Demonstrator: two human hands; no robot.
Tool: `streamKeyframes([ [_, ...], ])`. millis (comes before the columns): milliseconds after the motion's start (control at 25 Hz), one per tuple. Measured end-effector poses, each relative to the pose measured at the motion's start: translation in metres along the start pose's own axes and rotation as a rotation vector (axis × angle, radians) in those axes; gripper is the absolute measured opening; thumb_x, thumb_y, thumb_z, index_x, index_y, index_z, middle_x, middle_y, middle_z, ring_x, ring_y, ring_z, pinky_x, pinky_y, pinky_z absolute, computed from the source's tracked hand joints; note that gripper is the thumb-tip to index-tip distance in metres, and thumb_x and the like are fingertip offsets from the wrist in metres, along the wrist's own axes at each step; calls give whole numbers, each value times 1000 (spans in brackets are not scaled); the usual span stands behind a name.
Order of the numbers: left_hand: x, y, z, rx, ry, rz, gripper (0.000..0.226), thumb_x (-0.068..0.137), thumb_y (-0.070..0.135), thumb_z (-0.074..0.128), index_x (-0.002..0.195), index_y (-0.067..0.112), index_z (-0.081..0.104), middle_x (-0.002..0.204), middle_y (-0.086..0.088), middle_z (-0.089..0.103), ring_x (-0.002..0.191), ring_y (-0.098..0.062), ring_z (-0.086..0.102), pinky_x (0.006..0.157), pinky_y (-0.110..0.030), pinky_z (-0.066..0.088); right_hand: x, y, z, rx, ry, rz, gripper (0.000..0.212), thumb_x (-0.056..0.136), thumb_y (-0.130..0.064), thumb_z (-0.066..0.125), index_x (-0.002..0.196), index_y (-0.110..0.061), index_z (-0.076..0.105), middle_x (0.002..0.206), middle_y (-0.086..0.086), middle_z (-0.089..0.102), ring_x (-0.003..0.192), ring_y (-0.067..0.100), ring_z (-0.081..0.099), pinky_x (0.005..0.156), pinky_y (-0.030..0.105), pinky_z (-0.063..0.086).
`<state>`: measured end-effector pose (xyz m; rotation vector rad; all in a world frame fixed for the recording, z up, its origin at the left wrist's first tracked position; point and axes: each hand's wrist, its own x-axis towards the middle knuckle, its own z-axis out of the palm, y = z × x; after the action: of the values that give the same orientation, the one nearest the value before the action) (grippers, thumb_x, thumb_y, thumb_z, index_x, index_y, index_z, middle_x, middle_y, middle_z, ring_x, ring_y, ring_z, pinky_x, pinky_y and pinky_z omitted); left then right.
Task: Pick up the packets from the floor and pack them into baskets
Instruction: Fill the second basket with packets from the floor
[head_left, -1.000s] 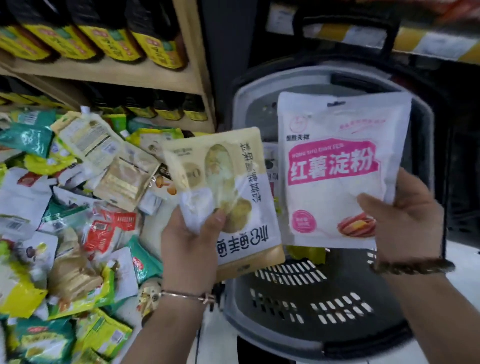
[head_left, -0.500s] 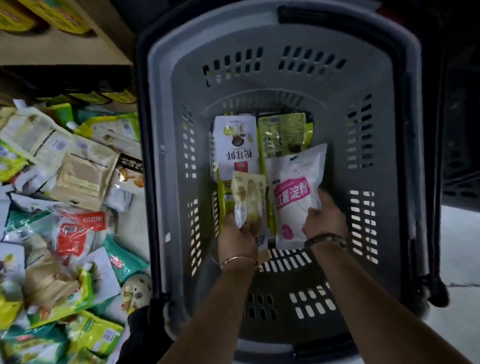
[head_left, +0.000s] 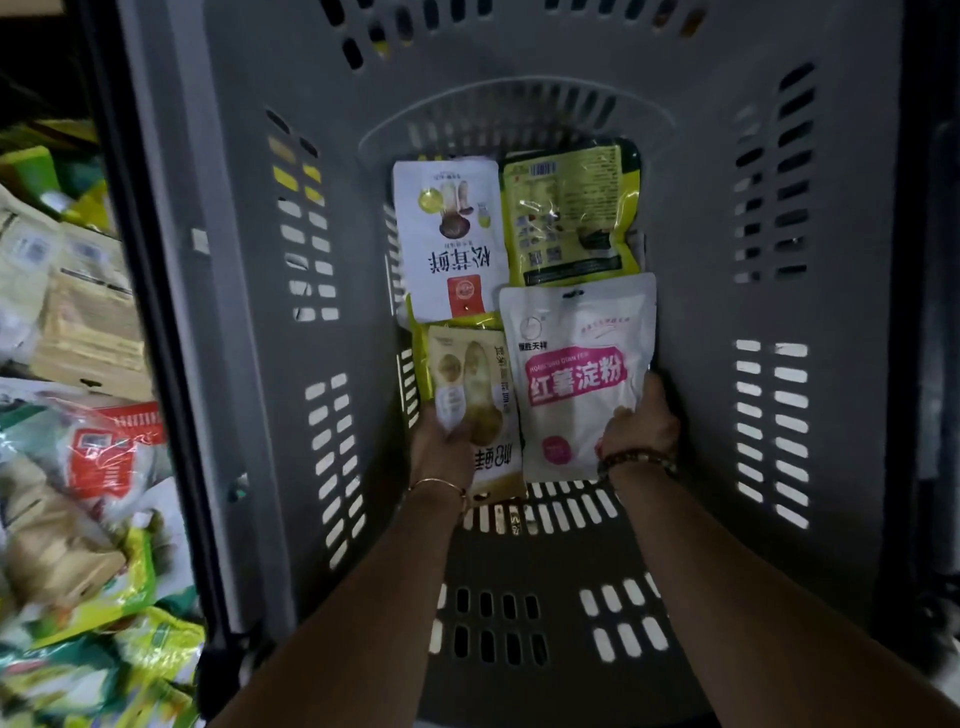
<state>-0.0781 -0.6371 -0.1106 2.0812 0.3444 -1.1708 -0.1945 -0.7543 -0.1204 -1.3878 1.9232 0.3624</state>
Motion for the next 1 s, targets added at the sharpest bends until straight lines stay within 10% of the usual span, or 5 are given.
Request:
streamKeyframes([
  [320,30,-22,16,40,81,-154,22,91,4,53,109,15,58,110,-13,63,107,-31,60,90,-42,49,3,9,2,-7,179,-107,57,91,-2,50,143,-19,34,133,19,51,119,36,52,93,40,44],
  [480,17,-10,19,534,252,230,54,87,12,58,136,21,36,138,-12,41,125,-27,43,101,-38,42,-7,16,4,-188,420,-576,68,66,9,71,128,-11,52,131,19,53,116,39,53,97,48,39],
  [640,21,-2,30,992,61,730,89,81,14,67,147,26,9,156,-13,5,144,-31,1,112,-40,9,-3,-5,-2,-554,25,-768,94,76,-22,73,149,-27,14,157,11,10,143,34,11,112,52,10],
  [760,43,0,27,1367,-79,753,105,84,27,64,144,20,-22,153,-15,-24,139,-31,-26,113,-44,-10,15,-13,7,-747,-223,-739,113,76,-53,66,143,-36,-23,151,4,-33,139,28,-27,110,49,-14],
  [1000,82,-3,13,1619,-202,576,118,75,57,66,147,15,-17,152,-21,-23,141,-40,-16,115,-50,0,35,-9,27,-756,-271,-647,131,66,-59,72,124,-39,-44,133,-1,-52,137,28,-33,109,57,-12],
])
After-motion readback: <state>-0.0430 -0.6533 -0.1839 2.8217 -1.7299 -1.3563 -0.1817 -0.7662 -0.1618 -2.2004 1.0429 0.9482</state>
